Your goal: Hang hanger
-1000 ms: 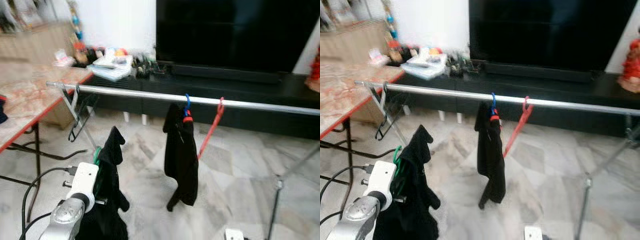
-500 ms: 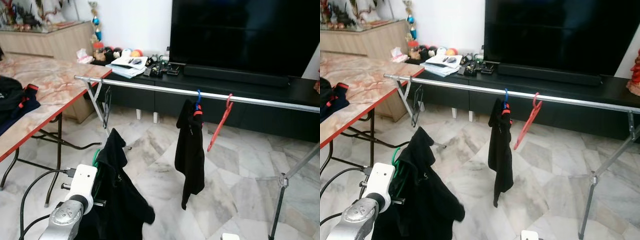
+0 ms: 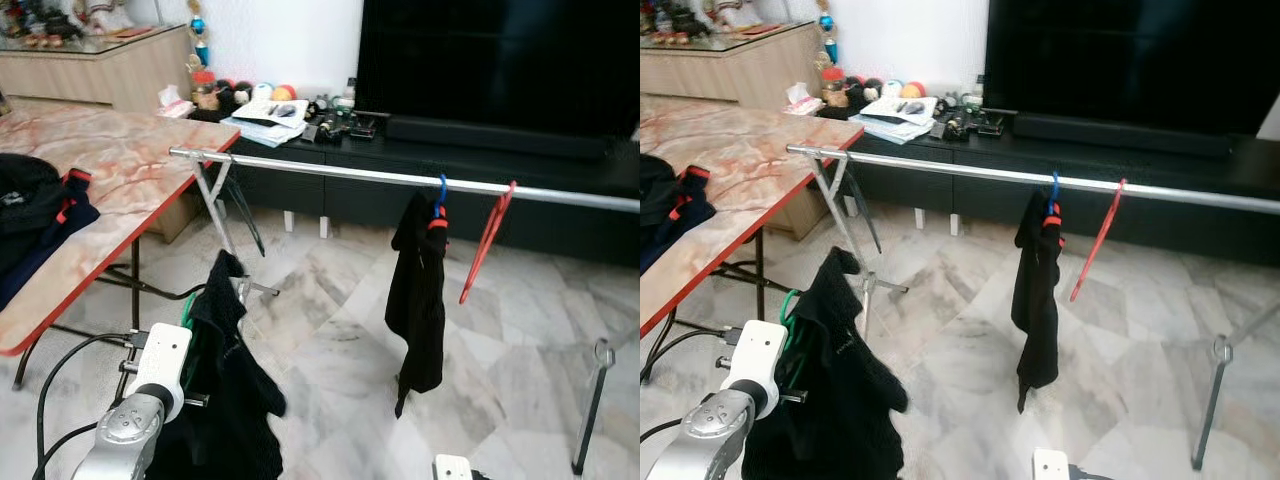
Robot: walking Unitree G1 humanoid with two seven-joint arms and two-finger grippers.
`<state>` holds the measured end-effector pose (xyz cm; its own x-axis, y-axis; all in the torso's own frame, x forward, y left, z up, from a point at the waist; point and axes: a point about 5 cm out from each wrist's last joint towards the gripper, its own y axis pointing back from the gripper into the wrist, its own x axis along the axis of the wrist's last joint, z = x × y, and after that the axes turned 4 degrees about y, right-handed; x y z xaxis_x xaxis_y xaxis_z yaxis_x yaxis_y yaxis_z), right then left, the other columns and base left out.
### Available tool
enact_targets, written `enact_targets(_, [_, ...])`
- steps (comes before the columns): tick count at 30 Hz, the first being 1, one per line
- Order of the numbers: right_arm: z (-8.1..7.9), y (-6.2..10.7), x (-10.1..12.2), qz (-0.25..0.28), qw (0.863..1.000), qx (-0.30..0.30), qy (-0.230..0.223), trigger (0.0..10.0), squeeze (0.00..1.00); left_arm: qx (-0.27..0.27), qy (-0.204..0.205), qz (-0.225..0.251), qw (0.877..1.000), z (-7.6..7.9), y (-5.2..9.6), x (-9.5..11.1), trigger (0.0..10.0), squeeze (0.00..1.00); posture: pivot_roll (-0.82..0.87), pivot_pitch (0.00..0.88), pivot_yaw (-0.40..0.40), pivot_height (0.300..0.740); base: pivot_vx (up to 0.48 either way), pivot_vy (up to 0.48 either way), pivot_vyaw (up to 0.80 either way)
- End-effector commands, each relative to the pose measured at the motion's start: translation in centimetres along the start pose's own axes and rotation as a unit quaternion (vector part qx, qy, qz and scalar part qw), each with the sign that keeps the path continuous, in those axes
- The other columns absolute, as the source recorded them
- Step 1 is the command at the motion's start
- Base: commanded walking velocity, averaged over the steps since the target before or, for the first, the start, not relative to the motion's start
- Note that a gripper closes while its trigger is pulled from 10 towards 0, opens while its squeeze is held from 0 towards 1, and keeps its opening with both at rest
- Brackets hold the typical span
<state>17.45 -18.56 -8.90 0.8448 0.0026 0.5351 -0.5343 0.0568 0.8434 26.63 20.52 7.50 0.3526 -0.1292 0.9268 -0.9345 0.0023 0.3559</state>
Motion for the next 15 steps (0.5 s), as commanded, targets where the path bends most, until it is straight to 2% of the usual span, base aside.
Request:
enact_targets(1, [-0.7, -0.06, 0.22, 0.002, 1.0, 0.009, -0.001, 10.0, 0.0, 0.007, -0.008, 0.018, 1.0, -0.62, 0.14, 0.91, 10.0, 0.0, 0.17, 0.0, 0.006, 0.74, 0.0, 0.0, 0.0])
enact_targets(15, [-0.68, -0.06, 0.25, 0.004, 1.0, 0.005, -0.005, 10.0, 0.0, -0.014, -0.01, 0.02, 1.0, -0.23, 0.32, 0.93, 10.0, 0.0, 0.18, 0.0, 0.006, 0.74, 0.0, 0.0, 0.0])
